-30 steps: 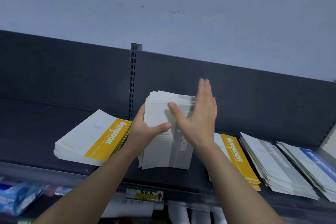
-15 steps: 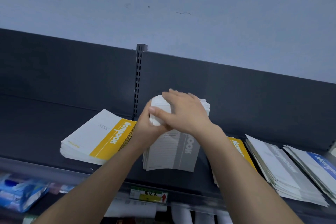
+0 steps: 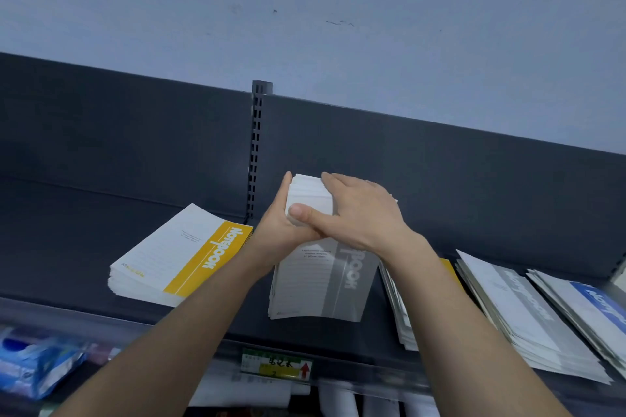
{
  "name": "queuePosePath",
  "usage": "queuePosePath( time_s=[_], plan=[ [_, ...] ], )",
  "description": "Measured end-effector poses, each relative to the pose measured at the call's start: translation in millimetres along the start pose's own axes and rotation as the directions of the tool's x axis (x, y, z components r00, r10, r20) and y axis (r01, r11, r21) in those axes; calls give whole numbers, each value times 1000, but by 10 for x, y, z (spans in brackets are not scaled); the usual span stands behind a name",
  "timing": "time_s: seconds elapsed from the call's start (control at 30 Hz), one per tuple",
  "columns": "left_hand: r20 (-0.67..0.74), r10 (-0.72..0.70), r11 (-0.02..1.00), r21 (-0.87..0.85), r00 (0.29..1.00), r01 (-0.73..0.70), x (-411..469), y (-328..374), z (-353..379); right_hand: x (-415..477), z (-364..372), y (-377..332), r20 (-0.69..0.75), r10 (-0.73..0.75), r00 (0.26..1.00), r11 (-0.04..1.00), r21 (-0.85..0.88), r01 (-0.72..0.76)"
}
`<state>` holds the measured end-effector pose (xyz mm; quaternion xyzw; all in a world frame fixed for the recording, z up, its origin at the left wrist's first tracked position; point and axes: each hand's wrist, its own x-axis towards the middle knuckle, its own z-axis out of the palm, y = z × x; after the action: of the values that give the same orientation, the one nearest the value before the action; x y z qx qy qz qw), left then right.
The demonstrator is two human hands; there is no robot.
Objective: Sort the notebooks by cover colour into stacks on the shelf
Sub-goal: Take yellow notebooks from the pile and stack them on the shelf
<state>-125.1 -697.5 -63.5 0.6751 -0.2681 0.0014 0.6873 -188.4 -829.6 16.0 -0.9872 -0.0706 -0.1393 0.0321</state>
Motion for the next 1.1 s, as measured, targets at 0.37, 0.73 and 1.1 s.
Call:
queuePosePath(
  time_s=[0.37,0.73,1.1],
  plan=[
    [13,121,991,-61,993,-120,-20,124,65,24,52,-56,28,-63,998,998,24,63],
    [-52,34,994,-99,998,-39,-25,2,37,-57,304,249,101,530,842,183,956,-230],
    [-23,38,999,8,999,-37,-74,-27,-6,-96,464,217,23,579,815,143,981,-130]
  ],
)
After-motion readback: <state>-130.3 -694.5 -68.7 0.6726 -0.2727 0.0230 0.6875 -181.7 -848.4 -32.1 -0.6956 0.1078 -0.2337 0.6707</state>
